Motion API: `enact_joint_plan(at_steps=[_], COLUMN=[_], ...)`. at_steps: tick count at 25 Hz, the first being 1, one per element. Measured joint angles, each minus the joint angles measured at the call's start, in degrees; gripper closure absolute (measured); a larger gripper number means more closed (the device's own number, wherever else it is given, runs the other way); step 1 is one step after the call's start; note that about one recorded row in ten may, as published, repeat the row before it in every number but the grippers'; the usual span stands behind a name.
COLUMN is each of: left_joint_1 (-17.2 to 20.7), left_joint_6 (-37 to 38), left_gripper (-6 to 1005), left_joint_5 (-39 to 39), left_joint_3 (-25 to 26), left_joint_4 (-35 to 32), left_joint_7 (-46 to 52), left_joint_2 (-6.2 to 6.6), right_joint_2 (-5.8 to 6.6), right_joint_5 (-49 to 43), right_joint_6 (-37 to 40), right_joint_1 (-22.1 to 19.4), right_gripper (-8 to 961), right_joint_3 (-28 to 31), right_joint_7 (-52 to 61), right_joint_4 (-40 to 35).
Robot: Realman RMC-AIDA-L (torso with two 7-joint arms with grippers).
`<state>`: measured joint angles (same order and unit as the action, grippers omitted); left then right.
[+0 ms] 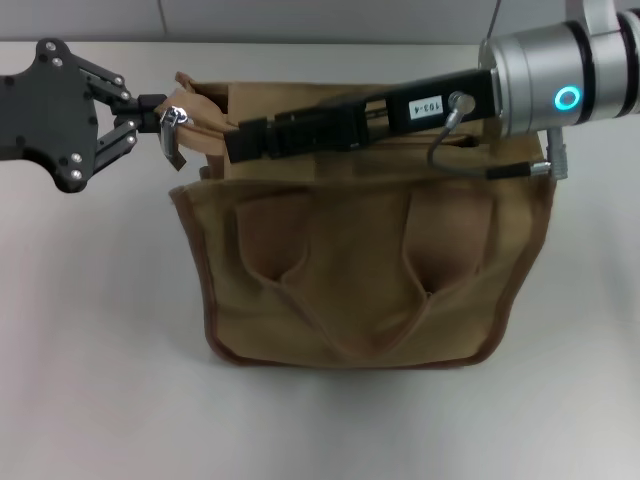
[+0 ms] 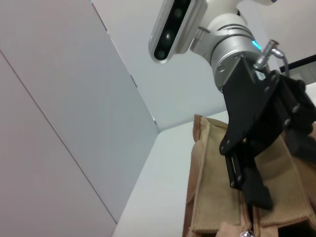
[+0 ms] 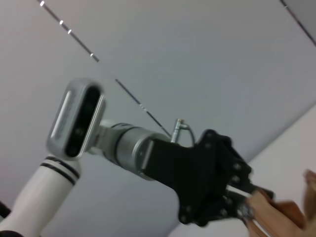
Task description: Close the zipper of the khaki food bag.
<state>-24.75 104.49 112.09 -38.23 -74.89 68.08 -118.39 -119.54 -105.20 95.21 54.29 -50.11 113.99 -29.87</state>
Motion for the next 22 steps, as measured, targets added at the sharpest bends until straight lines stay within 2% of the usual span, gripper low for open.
enact_joint_plan(at_steps=[6, 13, 22], left_joint_1=[-0.3, -0.4, -1.2], left_joint_6=[-0.3, 0.1, -2.0], left_gripper=[953, 955, 957], left_joint_5=[0.7, 3.6, 5.8], left_joint_3=[-3.1, -7.8, -10.4], left_joint_4=[-6.7, -15.6, -18.3], left_joint_7=[10.2, 20.3, 25.4], left_joint_2=[0.15, -0.01, -0.17], right_joint_2=[-0.04, -0.07, -0.24], right_joint_5=[6.7, 9.8, 13.4], right_joint_6=[0.5, -0.9, -3.0], right_joint_1=[-3.3, -3.8, -3.7], right_gripper=[394, 399, 406], right_joint_3=[-4.6, -7.0, -12.8], right_joint_7=[-4.6, -8.3, -8.6], right_joint_4=[-2.2, -1.6, -1.5])
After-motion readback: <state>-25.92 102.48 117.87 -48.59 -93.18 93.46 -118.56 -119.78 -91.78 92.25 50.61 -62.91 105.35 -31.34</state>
